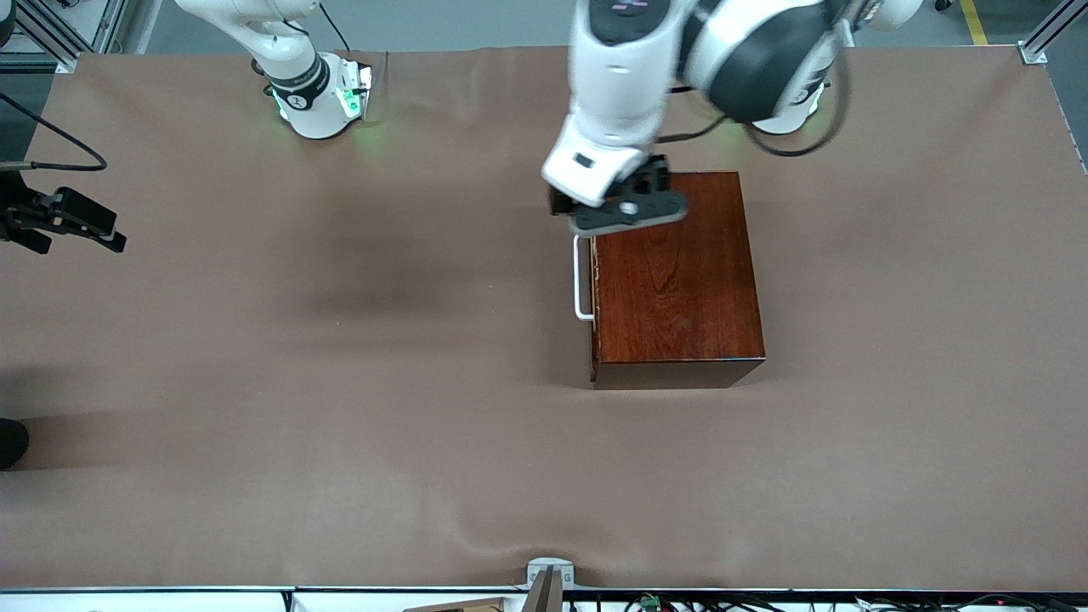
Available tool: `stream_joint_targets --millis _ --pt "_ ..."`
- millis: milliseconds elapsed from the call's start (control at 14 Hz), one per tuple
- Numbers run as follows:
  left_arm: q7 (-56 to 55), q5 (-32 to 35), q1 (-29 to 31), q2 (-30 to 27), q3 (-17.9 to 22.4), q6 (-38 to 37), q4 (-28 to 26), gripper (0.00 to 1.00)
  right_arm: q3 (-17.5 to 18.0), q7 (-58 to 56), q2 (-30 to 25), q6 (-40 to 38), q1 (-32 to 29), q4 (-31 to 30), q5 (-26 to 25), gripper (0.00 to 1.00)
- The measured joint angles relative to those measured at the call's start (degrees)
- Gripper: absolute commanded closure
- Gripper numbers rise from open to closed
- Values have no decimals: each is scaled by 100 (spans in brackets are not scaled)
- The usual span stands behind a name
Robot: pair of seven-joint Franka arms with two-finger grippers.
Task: Open drawer, take yellow block, close drawer
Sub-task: 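Lower the left gripper beside the white drawer handle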
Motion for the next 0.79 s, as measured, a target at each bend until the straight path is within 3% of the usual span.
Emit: stream_joint_targets --millis 357,786 --pt "-625 264 -622 446 92 676 20 0 0 0 0 0 0 5 0 0" --pt "-1017 298 -1390 788 824 1364 44 0 0 0 0 0 0 11 1 0"
